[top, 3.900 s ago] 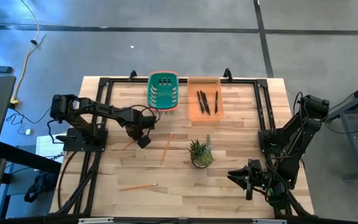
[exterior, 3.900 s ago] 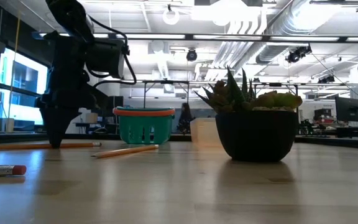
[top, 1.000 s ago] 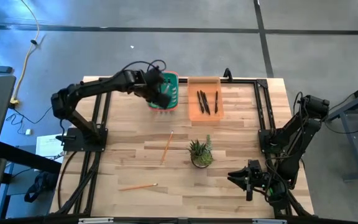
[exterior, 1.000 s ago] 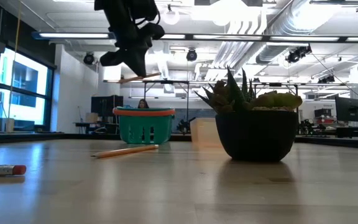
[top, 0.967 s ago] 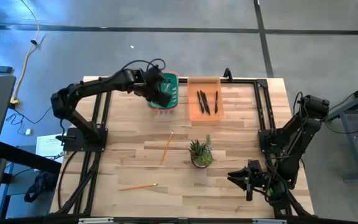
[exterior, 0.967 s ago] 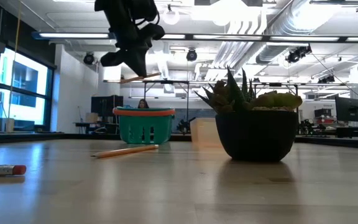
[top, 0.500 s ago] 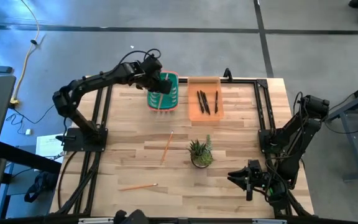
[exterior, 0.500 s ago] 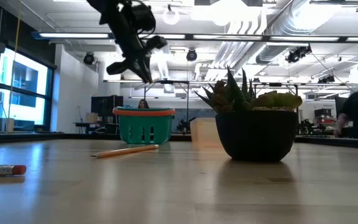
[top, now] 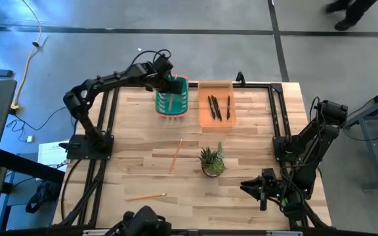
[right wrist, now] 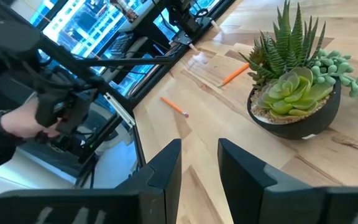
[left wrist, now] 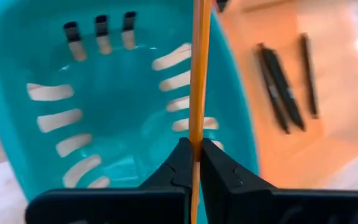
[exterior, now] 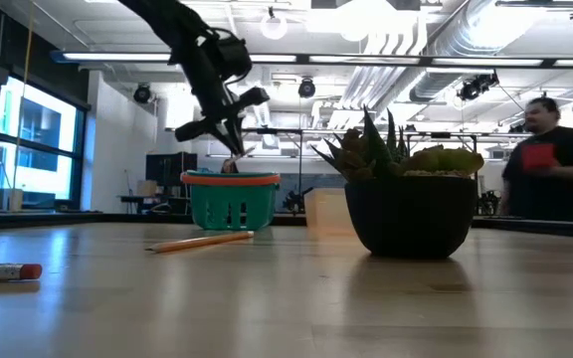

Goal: Sort pens & pencils
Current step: Put the middle left pencil into the green bin

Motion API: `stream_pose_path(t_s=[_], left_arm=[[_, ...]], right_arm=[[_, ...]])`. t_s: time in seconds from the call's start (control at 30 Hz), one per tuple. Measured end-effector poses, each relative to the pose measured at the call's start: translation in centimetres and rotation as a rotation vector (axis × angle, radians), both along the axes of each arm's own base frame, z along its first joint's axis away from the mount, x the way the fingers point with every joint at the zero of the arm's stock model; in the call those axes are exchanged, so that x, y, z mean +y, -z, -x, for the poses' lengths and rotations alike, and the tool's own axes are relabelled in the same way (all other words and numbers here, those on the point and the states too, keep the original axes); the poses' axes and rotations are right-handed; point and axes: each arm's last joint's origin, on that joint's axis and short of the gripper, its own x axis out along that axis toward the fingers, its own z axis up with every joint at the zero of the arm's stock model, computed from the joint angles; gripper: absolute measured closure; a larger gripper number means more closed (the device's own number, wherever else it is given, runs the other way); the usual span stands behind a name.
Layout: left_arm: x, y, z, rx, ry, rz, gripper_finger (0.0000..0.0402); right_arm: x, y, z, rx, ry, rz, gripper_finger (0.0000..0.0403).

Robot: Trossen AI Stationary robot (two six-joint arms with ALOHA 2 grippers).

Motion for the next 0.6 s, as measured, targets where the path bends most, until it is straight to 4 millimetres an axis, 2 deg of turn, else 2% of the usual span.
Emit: stream_pose_path(t_s=[0.3,0.6], left_arm=[[0.8,1.6,-0.1,0.048,0.013,0.018,0.0401],[1.3,1.7,0.4,0.055,0.014,0.016,0.0401]], right_arm=[[0.0,0.0,0.0,0.001,0.001,-0.02,0.0306],[0.0,0.0,0.0,0.002,0.0,-0.021,0.0306]])
